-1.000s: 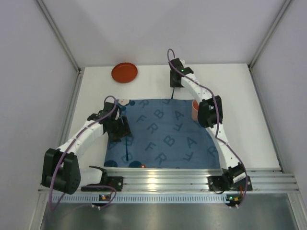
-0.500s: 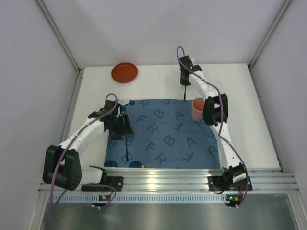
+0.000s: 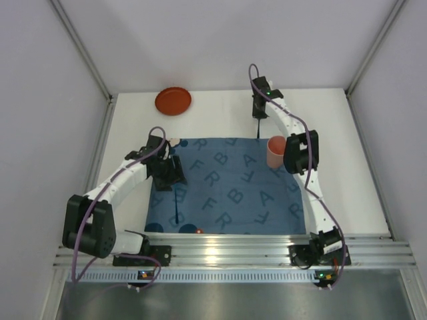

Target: Set the dinner table for one person

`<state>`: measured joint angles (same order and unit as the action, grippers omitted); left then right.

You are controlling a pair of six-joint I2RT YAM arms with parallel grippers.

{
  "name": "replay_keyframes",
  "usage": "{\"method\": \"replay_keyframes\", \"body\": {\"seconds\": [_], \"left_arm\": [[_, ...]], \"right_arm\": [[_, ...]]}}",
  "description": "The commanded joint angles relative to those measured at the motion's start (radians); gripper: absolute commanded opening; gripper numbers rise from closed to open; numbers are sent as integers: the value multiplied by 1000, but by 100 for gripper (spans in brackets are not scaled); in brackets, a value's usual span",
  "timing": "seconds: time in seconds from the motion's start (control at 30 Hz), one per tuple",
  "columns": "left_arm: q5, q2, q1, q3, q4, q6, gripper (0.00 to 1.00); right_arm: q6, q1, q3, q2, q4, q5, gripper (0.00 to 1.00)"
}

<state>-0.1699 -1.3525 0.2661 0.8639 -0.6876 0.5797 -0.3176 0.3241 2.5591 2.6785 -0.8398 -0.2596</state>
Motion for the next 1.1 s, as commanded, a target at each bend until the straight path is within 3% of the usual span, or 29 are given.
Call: {"method": "replay_keyframes", "body": {"seconds": [0.0, 0.27, 0.47, 0.73, 1.07], "left_arm": [[-29, -23, -2, 52, 46, -23, 70], [-59, -80, -2, 112, 80, -60, 69], [-72, -94, -2, 122, 108, -64, 69], [-34, -76, -2, 124, 117, -63, 70], [-63, -10, -2, 44, 154, -75, 69]], "right_arm": [[-34, -46, 19, -104, -9, 46, 0], [-37, -53, -98, -299, -4, 105, 0], [-90, 21, -229, -462, -22, 189, 0], [-242, 234, -673, -733, 30, 319, 0], [-316, 302, -1209, -1124, 56, 198, 0]]}}
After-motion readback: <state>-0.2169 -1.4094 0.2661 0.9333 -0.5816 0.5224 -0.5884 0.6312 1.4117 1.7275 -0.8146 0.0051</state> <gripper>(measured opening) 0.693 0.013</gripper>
